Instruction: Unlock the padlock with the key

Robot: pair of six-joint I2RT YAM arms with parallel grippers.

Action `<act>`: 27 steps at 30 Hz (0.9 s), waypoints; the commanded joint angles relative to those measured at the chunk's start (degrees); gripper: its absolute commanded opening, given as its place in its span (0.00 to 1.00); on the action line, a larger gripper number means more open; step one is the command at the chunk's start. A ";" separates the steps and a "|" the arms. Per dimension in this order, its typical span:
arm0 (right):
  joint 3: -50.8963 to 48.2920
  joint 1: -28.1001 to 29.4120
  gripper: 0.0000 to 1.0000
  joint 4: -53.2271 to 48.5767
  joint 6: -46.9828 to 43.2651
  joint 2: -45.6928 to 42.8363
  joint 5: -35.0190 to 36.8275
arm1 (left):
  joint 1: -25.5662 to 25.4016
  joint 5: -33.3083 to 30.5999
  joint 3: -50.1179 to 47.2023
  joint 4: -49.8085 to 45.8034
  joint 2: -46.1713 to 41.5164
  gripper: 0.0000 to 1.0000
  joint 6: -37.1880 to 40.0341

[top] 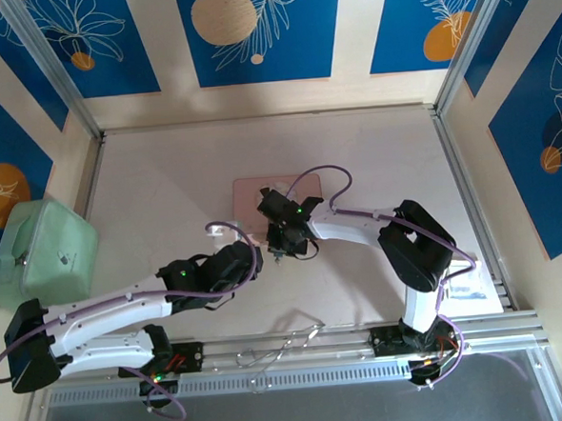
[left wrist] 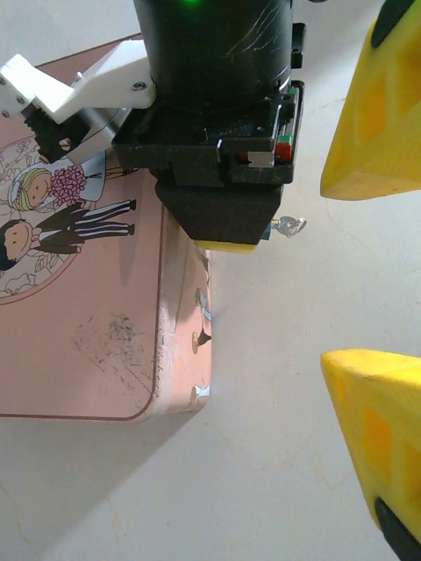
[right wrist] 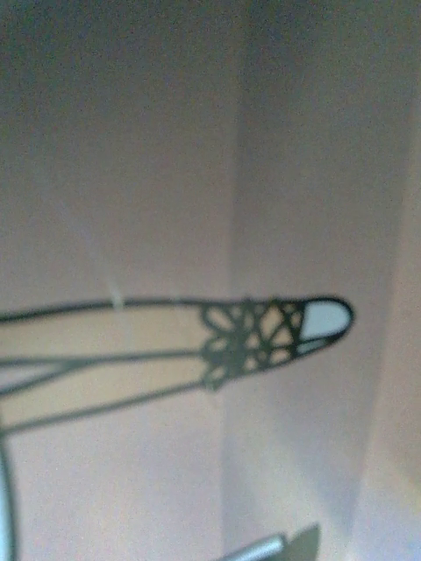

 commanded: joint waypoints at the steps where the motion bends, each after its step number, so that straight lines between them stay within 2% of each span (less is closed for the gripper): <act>1: -1.90 1.26 0.06 -5.88 -0.21 1.35 -3.82 | 0.81 1.61 -1.02 1.39 0.60 0.48 -0.90; 2: -1.81 1.23 0.11 -6.06 -0.36 1.34 -3.91 | 0.89 1.83 -1.27 1.54 0.60 0.48 -1.06; 5: -1.45 1.54 0.35 -8.06 -1.20 -0.24 -2.16 | 1.05 2.30 -1.75 2.02 0.51 0.48 -1.40; 9: -1.85 1.87 0.48 -10.24 -2.64 -6.47 1.26 | 1.34 2.38 -2.09 2.12 0.51 0.49 -1.25; 11: -2.21 1.91 0.50 -10.76 -3.47 -9.98 2.65 | 1.52 2.48 -2.03 2.46 0.51 0.49 -1.34; 14: -3.97 1.79 0.49 -10.19 -4.31 -15.19 4.47 | 1.73 2.79 -2.18 3.27 0.51 0.49 -1.33; 17: -7.86 -0.32 0.29 -7.60 -3.97 -19.07 3.97 | 2.20 3.15 -2.48 4.01 0.93 0.49 -0.97; 19: -10.83 -2.69 0.20 -4.49 -4.01 -20.15 1.26 | 2.65 3.99 -2.90 4.63 1.37 0.49 -0.74; 22: -13.51 -4.41 0.14 -0.14 -4.59 -20.48 -1.53 | 3.19 5.78 -3.32 5.89 2.71 0.49 -0.28; 27: -15.38 -4.32 0.10 2.98 -3.95 -20.41 -2.10 | 3.41 9.53 -3.76 10.34 5.31 0.49 0.36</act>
